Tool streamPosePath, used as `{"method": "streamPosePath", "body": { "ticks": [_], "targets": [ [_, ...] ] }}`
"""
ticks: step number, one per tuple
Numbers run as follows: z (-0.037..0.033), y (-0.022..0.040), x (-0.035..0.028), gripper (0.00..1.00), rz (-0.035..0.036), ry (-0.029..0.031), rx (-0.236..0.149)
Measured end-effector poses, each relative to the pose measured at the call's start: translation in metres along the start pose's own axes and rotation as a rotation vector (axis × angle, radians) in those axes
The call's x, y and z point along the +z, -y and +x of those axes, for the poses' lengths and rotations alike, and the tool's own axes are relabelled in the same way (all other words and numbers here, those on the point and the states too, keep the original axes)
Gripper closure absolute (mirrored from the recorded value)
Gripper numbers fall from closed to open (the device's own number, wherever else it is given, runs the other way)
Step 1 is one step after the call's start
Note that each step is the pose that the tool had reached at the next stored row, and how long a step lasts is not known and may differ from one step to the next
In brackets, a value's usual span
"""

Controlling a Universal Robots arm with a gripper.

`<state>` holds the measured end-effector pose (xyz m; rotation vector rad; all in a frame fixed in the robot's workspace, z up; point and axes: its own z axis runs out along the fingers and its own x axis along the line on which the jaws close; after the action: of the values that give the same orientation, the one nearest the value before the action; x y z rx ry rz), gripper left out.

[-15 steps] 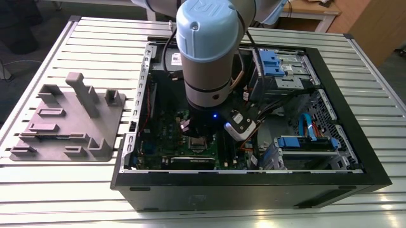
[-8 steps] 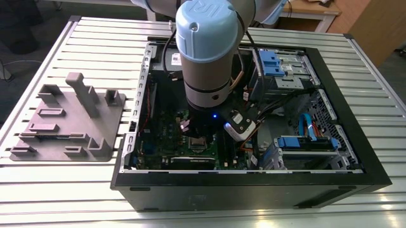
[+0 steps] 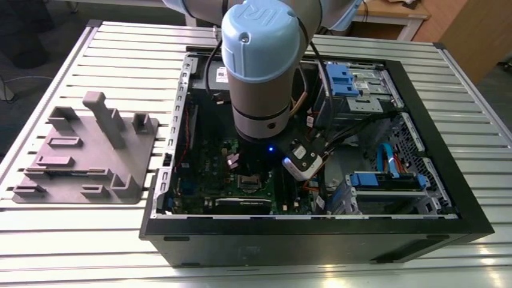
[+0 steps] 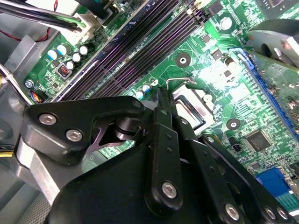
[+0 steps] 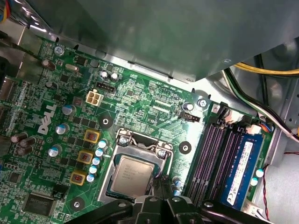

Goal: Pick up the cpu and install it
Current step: 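Install the first cpu locking lever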

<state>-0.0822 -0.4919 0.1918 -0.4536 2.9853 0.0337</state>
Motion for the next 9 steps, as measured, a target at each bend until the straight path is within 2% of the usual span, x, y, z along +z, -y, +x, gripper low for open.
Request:
{"method": "streamPosePath", "body": {
  "ticks": [9],
  "targets": [
    [-0.0006, 0.0017, 0.0025, 0.89, 0.0031, -0.0028, 0.0]
  ]
}}
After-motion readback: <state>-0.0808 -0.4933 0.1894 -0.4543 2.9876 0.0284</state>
